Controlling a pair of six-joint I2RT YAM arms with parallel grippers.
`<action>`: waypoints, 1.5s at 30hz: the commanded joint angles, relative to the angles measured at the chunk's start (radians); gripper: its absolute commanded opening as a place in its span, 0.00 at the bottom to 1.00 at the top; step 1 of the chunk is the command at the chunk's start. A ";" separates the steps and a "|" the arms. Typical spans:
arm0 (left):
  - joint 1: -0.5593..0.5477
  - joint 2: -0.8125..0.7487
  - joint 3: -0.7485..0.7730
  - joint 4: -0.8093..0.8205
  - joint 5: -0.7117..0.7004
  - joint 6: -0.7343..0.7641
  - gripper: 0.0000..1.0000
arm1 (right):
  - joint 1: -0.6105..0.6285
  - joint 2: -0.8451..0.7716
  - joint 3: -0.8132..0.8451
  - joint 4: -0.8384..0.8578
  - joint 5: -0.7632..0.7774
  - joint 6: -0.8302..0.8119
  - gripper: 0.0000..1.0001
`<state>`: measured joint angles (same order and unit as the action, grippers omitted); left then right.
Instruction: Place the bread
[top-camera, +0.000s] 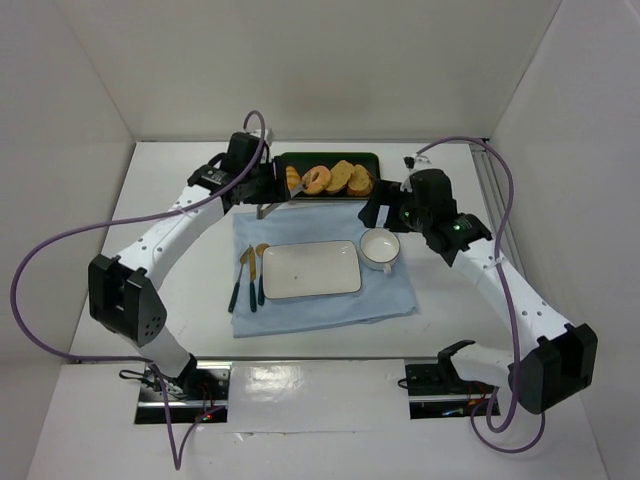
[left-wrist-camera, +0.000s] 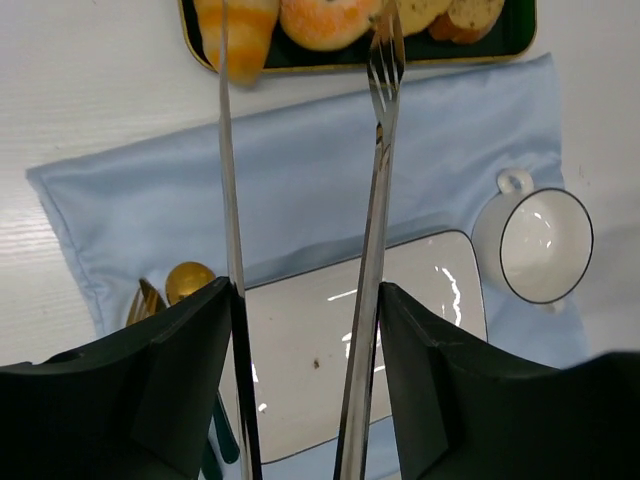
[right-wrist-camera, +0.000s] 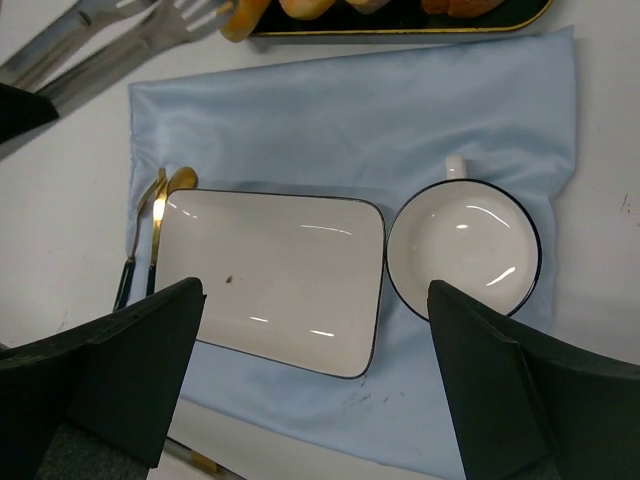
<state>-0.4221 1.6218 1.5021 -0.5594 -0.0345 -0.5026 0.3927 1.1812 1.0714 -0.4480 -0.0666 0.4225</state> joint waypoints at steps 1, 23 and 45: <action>0.000 0.004 0.096 -0.006 -0.087 0.002 0.70 | -0.029 -0.048 -0.027 0.069 -0.021 0.005 1.00; -0.018 0.171 0.147 -0.086 -0.240 0.118 0.64 | -0.066 -0.049 -0.037 0.078 -0.050 0.033 1.00; -0.009 0.271 0.196 -0.042 -0.180 0.098 0.64 | -0.075 -0.031 -0.037 0.078 -0.030 0.024 1.00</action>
<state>-0.4347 1.8713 1.6466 -0.6273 -0.2108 -0.4171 0.3244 1.1557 1.0370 -0.4114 -0.1093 0.4519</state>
